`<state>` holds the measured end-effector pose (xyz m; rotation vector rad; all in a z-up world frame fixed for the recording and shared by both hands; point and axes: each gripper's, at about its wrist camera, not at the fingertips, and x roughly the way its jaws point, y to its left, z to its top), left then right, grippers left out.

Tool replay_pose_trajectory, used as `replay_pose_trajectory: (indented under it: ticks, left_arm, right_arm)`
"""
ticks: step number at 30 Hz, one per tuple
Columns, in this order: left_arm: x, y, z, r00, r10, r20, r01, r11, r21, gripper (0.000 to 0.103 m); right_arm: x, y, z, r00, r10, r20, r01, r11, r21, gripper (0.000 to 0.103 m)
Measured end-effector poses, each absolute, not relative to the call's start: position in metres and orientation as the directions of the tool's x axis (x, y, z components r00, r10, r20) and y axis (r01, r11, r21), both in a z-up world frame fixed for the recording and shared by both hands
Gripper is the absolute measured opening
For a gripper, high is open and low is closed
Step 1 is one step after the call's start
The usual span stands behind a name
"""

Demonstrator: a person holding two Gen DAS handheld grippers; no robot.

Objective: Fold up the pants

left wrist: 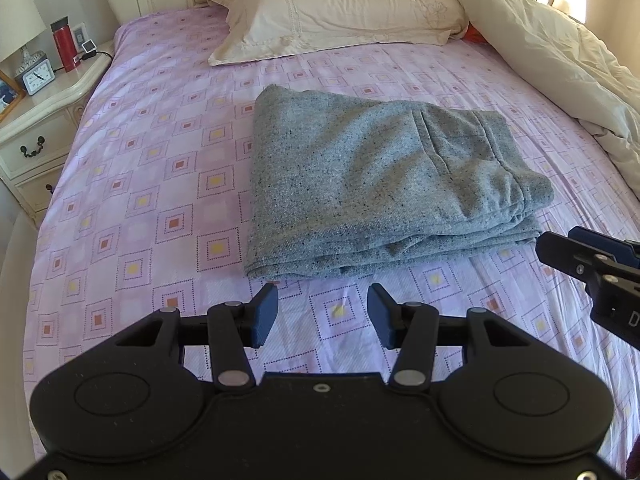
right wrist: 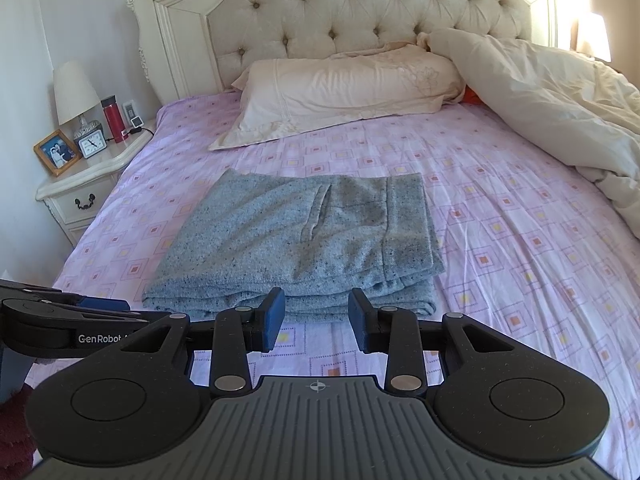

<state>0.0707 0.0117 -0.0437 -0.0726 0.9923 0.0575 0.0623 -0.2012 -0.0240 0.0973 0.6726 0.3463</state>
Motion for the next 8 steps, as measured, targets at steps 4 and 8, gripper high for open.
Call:
replay_pose_trajectory:
  ticks: [4, 8]
  left_arm:
    - [0.0719, 0.0119, -0.0428, 0.547, 0.011, -0.837, -0.079, 0.996, -0.039, 0.057]
    - [0.0705, 0.0108, -0.0410, 0.562, 0.011, -0.827, -0.074, 0.997, -0.037, 0.057]
  right_arm:
    - [0.0617, -0.2003, -0.0235, 0.728, 0.347, -0.591, -0.283, 0.938, 0.201, 0.034]
    - [0.0616, -0.1997, -0.0232, 0.728, 0.346, -0.591, -0.283, 0.938, 0.201, 0.034]
